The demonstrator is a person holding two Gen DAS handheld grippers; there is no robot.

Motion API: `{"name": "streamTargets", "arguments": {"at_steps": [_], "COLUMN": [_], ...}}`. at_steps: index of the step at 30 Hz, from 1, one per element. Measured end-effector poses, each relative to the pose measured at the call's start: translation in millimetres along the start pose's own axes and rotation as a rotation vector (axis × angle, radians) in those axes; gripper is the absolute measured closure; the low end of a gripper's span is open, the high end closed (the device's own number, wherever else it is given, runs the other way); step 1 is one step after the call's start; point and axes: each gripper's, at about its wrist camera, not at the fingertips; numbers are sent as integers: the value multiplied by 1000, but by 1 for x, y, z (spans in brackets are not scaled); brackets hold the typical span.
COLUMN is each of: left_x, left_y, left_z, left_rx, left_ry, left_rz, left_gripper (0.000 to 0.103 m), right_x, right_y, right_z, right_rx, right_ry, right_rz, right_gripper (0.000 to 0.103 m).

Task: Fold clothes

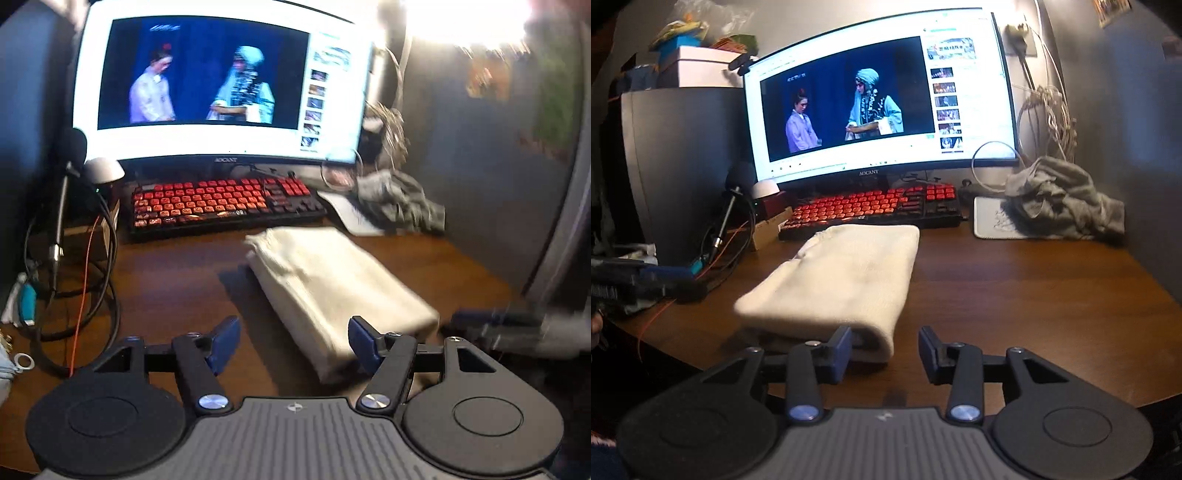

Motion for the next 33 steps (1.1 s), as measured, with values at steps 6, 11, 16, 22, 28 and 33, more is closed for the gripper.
{"name": "streamTargets", "arguments": {"at_steps": [6,11,16,22,28,33], "left_x": [27,54,71,83,101,114], "left_y": [-21,-26,-28,-30,-36,-38], "left_z": [2,6,15,21,25,16], "left_rx": [3,3,-4,-7,29,92], "left_ry": [5,-17,-53,5,117,157], "left_rz": [-2,39,66,74,83,101], "left_gripper": [40,40,40,40,21,18], "right_x": [26,28,31,59,104,149], "right_y": [5,4,-6,-43,-75,-100], "right_z": [9,8,-14,-60,-101,-130], "right_rx": [-56,-38,14,71,54,-10], "right_ry": [44,62,141,218,188,71], "right_rz": [59,22,41,138,240,303], "right_gripper": [81,97,98,98,98,97]}}
Point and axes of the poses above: each gripper's, at about its wrist camera, not at the fingertips, and x roughly the way its jaws point, z to its left, y to its underside, and after that the axes turned 1 degree about -y, right-handed
